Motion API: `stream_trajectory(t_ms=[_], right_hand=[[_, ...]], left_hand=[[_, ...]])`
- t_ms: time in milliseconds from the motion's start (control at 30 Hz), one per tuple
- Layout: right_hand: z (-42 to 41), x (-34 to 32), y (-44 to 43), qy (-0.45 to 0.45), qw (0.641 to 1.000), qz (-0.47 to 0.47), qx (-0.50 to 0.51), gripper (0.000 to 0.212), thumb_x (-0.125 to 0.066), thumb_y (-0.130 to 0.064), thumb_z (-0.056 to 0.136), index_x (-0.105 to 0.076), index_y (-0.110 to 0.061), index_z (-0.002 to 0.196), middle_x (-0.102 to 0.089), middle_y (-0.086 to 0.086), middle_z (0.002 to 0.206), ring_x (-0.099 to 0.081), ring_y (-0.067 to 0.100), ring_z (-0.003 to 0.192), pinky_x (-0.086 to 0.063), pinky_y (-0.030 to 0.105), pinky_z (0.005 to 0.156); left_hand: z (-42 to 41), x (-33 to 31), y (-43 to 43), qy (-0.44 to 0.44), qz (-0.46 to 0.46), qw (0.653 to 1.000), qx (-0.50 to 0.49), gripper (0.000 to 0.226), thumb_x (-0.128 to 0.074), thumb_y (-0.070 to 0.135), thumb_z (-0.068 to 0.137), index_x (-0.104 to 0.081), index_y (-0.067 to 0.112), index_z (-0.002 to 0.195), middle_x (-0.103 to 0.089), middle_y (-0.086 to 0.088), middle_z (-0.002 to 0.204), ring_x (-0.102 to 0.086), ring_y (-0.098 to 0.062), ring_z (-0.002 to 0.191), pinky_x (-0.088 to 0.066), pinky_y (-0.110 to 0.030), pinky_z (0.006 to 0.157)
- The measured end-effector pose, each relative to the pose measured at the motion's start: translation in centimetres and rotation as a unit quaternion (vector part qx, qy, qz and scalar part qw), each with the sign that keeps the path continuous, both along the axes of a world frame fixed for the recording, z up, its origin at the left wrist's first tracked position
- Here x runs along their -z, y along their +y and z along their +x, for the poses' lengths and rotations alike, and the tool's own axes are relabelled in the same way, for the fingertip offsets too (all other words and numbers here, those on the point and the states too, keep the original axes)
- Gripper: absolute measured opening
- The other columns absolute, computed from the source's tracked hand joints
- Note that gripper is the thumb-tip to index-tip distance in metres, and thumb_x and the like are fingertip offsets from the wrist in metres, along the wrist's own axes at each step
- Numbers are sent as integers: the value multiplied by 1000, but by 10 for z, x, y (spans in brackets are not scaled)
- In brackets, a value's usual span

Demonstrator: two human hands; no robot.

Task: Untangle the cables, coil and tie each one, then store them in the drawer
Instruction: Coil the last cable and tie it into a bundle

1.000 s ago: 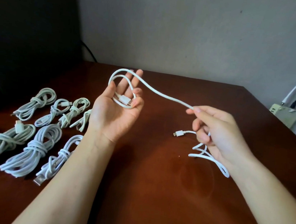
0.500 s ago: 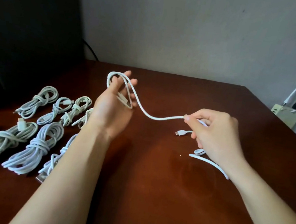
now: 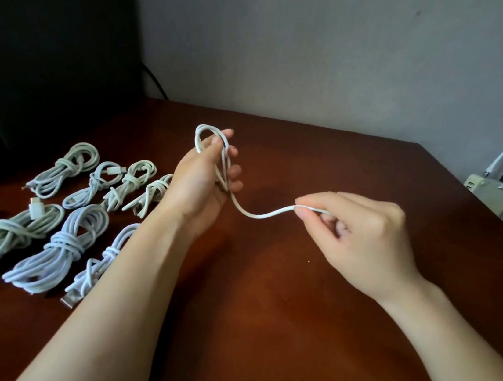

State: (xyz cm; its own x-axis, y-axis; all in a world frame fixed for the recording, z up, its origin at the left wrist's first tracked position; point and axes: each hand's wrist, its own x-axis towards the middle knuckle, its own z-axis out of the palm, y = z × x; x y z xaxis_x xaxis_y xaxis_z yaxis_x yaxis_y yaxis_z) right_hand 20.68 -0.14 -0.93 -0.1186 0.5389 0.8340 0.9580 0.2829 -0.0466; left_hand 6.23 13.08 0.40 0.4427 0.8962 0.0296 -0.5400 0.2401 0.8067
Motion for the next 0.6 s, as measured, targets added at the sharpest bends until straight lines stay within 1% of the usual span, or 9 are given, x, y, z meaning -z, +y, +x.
stream_trajectory(t_ms=[100,200,267,300,367,433,500,533,600], right_hand=[[-3,0,0,-21,999,0,-40,16,-65,-20,88,-76,-8,87,-61,0,59,-43,8,51,-37,12,52],[-5,-1,1,-14,998,14,-63,15,-68,-20,87,-76,-7,86,-60,-1,59,-33,3,59,-32,7,59],[-6,-2,0,-16,997,18,-73,15,-70,-20,86,-76,-6,84,-62,0,61,-36,2,59,-34,8,60],[-6,-2,-1,-15,997,19,-77,16,-71,-21,85,-75,-6,83,-64,0,62,-41,4,56,-38,10,58],[-8,-4,-1,13,996,25,-80,16,-71,-21,85,-75,-6,81,-68,-1,68,-53,8,55,-43,15,56],[-9,-6,-2,73,993,30,-82,12,-72,-18,84,-74,-7,81,-66,-6,74,-58,3,63,-42,9,61],[-9,-9,-3,126,988,25,-79,3,-73,-16,82,-72,-13,82,-65,-9,74,-57,1,66,-39,6,64],[-9,-10,-3,147,986,20,-75,5,-74,-14,82,-71,-18,81,-65,-10,73,-58,4,65,-39,8,63],[-8,-12,-3,182,980,-2,-82,10,-74,-14,82,-68,-22,81,-66,-12,69,-58,7,64,-40,9,62]], left_hand=[[1,2,0,57,27,998,2,19,-35,14,103,-53,13,108,-46,1,74,-38,-7,48,-32,-18,43],[4,7,-5,159,74,983,45,18,-37,13,102,-54,12,110,-48,-1,76,-41,-7,50,-34,-18,44],[6,10,-10,223,116,965,74,19,-38,13,102,-55,12,110,-48,-1,76,-41,-8,52,-34,-19,45],[7,11,-11,240,132,957,91,20,-38,13,102,-54,11,112,-48,-1,76,-40,-8,52,-33,-19,45],[7,12,-14,239,138,951,137,23,-37,12,102,-54,7,116,-49,-3,75,-39,-9,51,-32,-19,45],[7,10,-17,212,123,952,185,26,-36,9,101,-54,2,120,-50,-6,72,-39,-11,51,-32,-20,44],[6,8,-20,192,119,948,226,28,-36,7,101,-53,-1,121,-50,-7,68,-38,-11,48,-32,-19,42],[5,8,-20,188,123,943,244,27,-35,6,101,-54,-1,119,-48,-8,68,-38,-10,48,-32,-19,42],[3,8,-20,201,144,929,275,24,-35,7,101,-59,3,101,-41,-16,77,-35,-12,54,-32,-19,44]])
